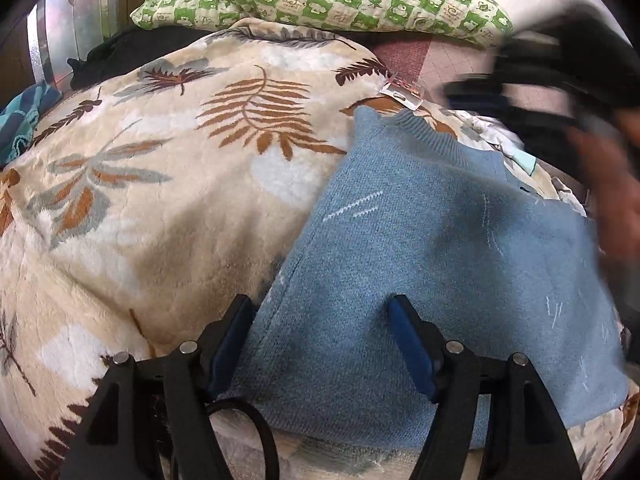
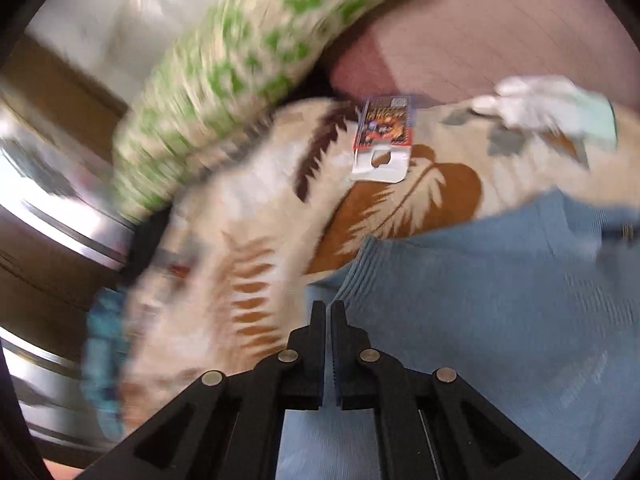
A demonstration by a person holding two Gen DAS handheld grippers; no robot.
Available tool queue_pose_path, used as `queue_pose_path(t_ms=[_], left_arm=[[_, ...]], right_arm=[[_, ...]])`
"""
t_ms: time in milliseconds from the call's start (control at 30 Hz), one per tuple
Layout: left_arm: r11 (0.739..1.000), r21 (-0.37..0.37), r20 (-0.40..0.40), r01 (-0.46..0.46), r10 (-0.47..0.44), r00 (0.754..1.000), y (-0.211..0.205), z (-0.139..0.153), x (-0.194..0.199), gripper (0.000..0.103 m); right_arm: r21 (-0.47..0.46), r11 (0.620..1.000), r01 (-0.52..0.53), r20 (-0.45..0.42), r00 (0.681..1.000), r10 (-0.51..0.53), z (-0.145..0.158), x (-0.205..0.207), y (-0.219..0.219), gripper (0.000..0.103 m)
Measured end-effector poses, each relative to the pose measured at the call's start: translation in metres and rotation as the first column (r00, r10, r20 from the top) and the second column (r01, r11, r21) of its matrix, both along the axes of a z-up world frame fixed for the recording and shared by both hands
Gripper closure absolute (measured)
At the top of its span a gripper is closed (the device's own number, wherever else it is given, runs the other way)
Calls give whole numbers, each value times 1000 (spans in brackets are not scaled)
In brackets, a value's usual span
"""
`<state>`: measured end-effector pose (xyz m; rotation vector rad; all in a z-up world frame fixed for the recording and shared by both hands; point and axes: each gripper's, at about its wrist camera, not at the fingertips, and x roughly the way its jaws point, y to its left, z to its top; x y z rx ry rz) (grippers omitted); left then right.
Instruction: Fold small clothes
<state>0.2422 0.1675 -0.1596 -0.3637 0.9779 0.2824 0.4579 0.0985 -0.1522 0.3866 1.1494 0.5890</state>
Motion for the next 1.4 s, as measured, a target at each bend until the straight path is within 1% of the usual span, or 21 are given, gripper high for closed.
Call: queue_pose_path(t_ms=[133, 200, 300, 333, 367, 433, 500, 533, 567, 600, 633, 667, 700, 767, 833, 867, 967, 1033, 1133, 1300, 1400], left_arm=[[1000, 27, 1, -7, 7, 1000, -4, -1, 2, 28], [999, 41, 0, -15, 15, 1000, -6, 0, 4, 27], [998, 63, 7, -4, 4, 1000, -7, -1, 6, 26], [998, 66, 9, -6, 5, 1000, -6, -1, 5, 25], [998, 63, 7, -8, 7, 1000, -6, -1, 6, 25], [998, 56, 1, -14, 14, 1000, -5, -1, 7, 25], [999, 50, 7, -19, 19, 1000, -5, 0, 7, 25], [998, 59, 8, -13, 13, 1000, -6, 0, 8, 25], [998, 70, 8, -9, 9, 1000, -7, -1, 9, 25], [998, 68, 13, -7, 7, 1000, -7, -1, 9, 25], [998, 68, 17, -6, 4, 1000, -6, 0, 9, 25], [998, 69, 17, -4, 3, 1000, -6, 0, 9, 25], [998, 68, 19, -5, 3, 1000, -6, 1, 10, 25], [998, 59, 33, -10, 9, 999, -5, 4, 9, 25], [998, 60, 51, -13, 10, 999, -5, 8, 6, 25], [998, 60, 61, -16, 12, 998, -4, 10, 5, 25], [998, 60, 96, -21, 15, 995, -2, 19, 1, 25], [998, 64, 122, -20, 12, 992, 1, 26, -5, 25], [996, 81, 147, -36, 24, 989, 9, 39, -17, 25], [995, 41, 129, -86, 80, 988, 28, 57, -57, 25], [993, 59, 110, -102, 95, 989, 36, 62, -78, 25]], right_arm=[[241, 970, 42, -87, 996, -21, -1, -8, -87, 99], [267, 959, 96, -188, 981, -46, -29, -2, -119, 99], [279, 938, 205, -390, 917, -84, -101, 22, -137, 103], [351, 887, 302, -435, 891, -132, -108, 21, -144, 103], [346, 886, 309, -425, 893, -146, -100, 18, -143, 97], [285, 936, 205, -322, 941, -107, -72, 12, -129, 95], [306, 939, 158, -231, 969, -88, -51, 12, -121, 90], [256, 954, 159, -187, 976, -112, -49, 15, -120, 83], [87, 982, 169, -170, 974, -152, -62, 27, -113, 76], [77, 984, 160, -193, 971, -143, -77, 37, -109, 99], [107, 973, 205, -230, 957, -176, -83, 43, -115, 103], [148, 961, 234, -275, 943, -188, -81, 45, -120, 95], [179, 958, 224, -261, 950, -174, -67, 41, -123, 89], [160, 975, 152, -130, 983, -132, -35, 22, -132, 83], [115, 983, 141, -55, 989, -136, -13, -4, -158, 78], [73, 984, 163, -26, 987, -161, -4, -19, -177, 70], [-106, 944, 313, 60, 949, -308, 20, -67, -255, 31], [-189, 905, 381, 107, 924, -367, 28, -103, -307, 31], [-266, 881, 391, 55, 919, -391, 18, -140, -360, 31], [-183, 942, 281, 39, 960, -279, 9, -158, -382, 31], [-199, 957, 210, 31, 978, -208, -7, -152, -373, 33]])
